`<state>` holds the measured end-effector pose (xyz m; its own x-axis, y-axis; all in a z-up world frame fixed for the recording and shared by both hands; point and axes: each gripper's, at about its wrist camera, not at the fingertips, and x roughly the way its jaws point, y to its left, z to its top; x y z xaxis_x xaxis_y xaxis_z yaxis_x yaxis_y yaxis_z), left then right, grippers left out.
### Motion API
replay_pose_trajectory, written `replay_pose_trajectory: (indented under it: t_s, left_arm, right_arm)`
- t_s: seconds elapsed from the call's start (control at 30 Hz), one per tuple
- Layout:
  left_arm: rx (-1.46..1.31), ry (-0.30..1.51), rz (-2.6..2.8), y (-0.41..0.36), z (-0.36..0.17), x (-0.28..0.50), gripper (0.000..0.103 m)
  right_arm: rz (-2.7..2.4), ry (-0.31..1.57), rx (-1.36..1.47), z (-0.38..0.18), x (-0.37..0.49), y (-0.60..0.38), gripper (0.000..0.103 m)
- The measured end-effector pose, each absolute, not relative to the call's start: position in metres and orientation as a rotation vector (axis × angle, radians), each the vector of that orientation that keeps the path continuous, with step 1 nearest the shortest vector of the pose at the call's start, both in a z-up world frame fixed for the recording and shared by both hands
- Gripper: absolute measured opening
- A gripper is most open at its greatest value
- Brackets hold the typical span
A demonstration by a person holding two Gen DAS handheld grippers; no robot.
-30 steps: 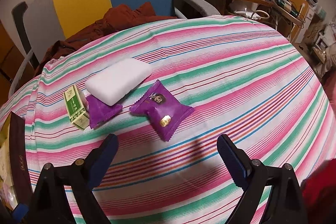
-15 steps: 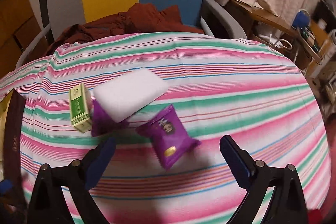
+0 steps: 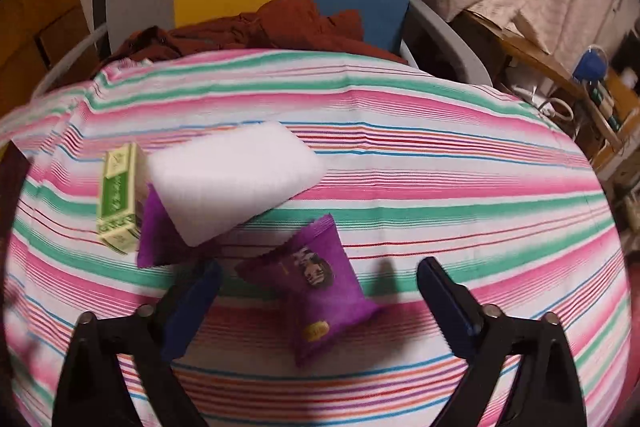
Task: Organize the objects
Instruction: 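Move both open tools from the tray toward the green box and purple packets, then grasp the green essential-oil box with the left tool while the right tool grasps a purple packet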
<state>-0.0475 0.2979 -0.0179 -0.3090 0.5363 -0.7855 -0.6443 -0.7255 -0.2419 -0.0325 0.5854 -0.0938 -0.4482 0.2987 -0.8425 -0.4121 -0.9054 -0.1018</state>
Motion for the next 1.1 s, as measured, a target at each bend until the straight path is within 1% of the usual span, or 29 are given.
replay_pose_trajectory:
  t_s: [0.03, 0.07, 0.17, 0.23, 0.5, 0.57, 0.8, 0.93, 1.03, 1.1]
  left_arm:
    - [-1.186, 0.146, 2.072, 0.300, -0.017, -0.050, 0.069]
    - [-1.191, 0.141, 2.071, 0.302, -0.015, -0.052, 0.069]
    - [-1.203, 0.119, 2.062, 0.311, -0.011, -0.061, 0.070]
    - [-1.204, 0.111, 2.065, 0.318, -0.007, -0.067, 0.070]
    - [-1.257, 0.083, 2.088, 0.358, -0.010, -0.113, 0.069]
    - [-1.289, 0.088, 2.087, 0.371, -0.018, -0.124, 0.069]
    - [-1.423, -0.013, 2.066, 0.402, -0.045, -0.163, 0.069]
    - [-1.445, -0.037, 2.061, 0.417, -0.054, -0.172, 0.068]
    - [-1.481, -0.027, 2.066, 0.429, -0.065, -0.179, 0.068]
    - [-1.517, -0.003, 2.055, 0.436, -0.077, -0.182, 0.064]
  right_arm:
    - [2.359, 0.163, -1.353, -0.095, -0.034, 0.587, 0.070]
    - [2.359, 0.183, -1.378, -0.097, -0.034, 0.589, 0.057]
    - [2.365, 0.201, -1.399, -0.096, -0.031, 0.590, 0.054]
    - [2.356, 0.239, -1.423, -0.094, -0.030, 0.591, 0.053]
    - [2.321, 0.279, -1.501, -0.095, -0.025, 0.588, 0.053]
    - [2.320, 0.272, -1.505, -0.095, -0.025, 0.587, 0.053]
    - [2.316, 0.255, -1.515, -0.096, -0.027, 0.584, 0.054]
    - [2.309, 0.239, -1.529, -0.099, -0.028, 0.582, 0.055]
    - [2.308, 0.236, -1.533, -0.100, -0.028, 0.580, 0.055]
    - [2.308, 0.235, -1.541, -0.102, -0.028, 0.579, 0.055]
